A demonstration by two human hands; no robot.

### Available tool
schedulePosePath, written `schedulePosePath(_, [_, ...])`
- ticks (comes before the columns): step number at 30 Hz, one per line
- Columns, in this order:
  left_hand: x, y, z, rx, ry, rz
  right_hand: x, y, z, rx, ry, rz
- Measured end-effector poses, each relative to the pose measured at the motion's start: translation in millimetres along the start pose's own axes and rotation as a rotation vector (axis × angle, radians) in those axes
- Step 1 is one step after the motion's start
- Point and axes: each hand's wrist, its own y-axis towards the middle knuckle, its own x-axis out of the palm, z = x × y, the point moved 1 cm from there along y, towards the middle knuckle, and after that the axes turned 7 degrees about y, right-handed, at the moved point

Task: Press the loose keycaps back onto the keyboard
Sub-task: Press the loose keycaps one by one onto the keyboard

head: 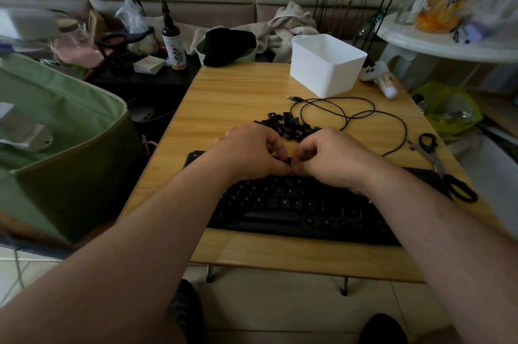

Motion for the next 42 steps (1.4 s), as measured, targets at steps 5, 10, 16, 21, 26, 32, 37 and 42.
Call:
schedulePosePath(5, [2,0,0,-0.028,-0.033,0.011,1,0,-5,0.011,-0.093,0.009])
schedulePosePath(10, [2,0,0,-0.081,0.020,0.070,3,0,-9,0.038,-0.129,0.035])
schedulePosePath(16, [4,-2,2,-0.087,0.059,0.051,5,3,-8,0.032,-0.161,0.022])
schedulePosePath(21, [5,2,5,-0.078,0.016,0.061,-22,6,7,0.038,0.068,0.128])
schedulePosePath(26, [6,5,8,-0.033,0.110,0.051,-36,14,31,0.022,0.002,0.296])
schedulePosePath(32, [10,16,8,-0.037,-0.074,0.099,-24,18,31,-0.036,-0.104,0.279])
schedulePosePath(37, [11,21,12,-0.053,-0.052,0.216,-14,28,22,-0.012,-0.259,0.200])
schedulePosePath(42, [12,25,9,-0.013,-0.119,0.254,-10,34,19,-0.011,-0.300,0.172])
